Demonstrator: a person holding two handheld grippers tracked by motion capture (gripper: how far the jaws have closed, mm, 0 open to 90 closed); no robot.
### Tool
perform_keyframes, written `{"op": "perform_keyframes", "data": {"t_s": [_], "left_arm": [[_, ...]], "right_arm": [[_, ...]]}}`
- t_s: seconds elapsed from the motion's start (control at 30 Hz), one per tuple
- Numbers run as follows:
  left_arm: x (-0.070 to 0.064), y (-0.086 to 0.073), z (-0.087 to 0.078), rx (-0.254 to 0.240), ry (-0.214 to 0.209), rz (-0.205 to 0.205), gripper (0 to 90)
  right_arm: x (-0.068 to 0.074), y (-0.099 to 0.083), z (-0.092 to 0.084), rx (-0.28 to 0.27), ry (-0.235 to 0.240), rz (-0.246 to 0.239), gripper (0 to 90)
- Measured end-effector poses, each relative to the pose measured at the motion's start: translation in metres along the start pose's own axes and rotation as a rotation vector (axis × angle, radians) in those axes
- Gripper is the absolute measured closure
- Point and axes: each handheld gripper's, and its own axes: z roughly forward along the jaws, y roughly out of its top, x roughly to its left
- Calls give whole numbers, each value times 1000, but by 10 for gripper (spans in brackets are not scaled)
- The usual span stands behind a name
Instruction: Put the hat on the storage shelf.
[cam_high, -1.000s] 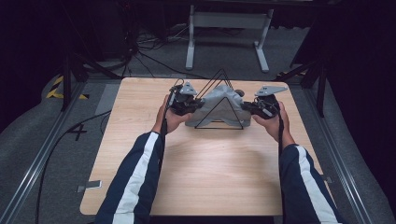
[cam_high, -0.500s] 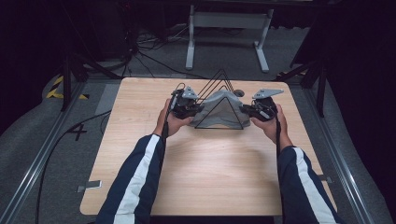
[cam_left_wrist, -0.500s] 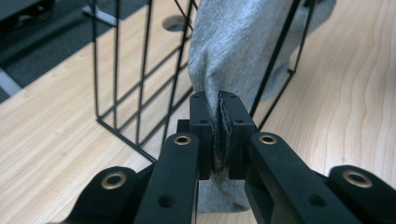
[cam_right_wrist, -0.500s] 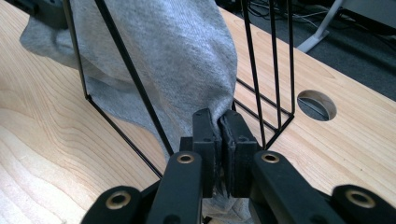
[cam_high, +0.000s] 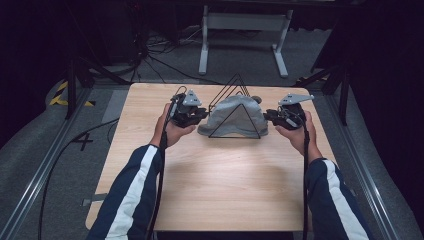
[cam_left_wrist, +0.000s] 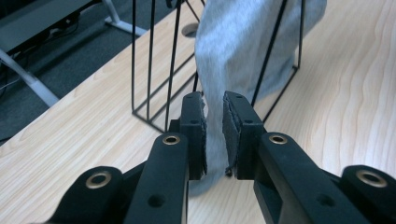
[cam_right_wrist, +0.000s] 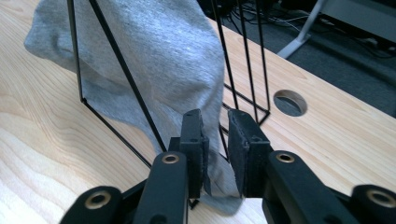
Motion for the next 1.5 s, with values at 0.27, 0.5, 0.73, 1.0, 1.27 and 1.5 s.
{"op": "perform_keyframes", "data": {"t_s": [0.27,0.5,0.73,1.0,1.27,1.5], "left_arm": [[-3,-15,-22,30,1,35,784],[-9,-29,-45,49,6,62,787],[-21,-48,-68,89,-3,81,729],[-40,-83,-80,175,-6,120,605],[-51,-122,-84,238,13,95,436],[-57,-152,-89,230,2,45,327]], "right_arm": [[0,-4,-19,20,-8,-29,749],[5,-13,-39,42,-15,-65,724],[11,-29,-56,53,-28,-84,639],[25,-61,-72,106,-42,-135,491],[38,-103,-79,135,-63,-145,394],[38,-133,-85,134,-37,-73,342]]}}
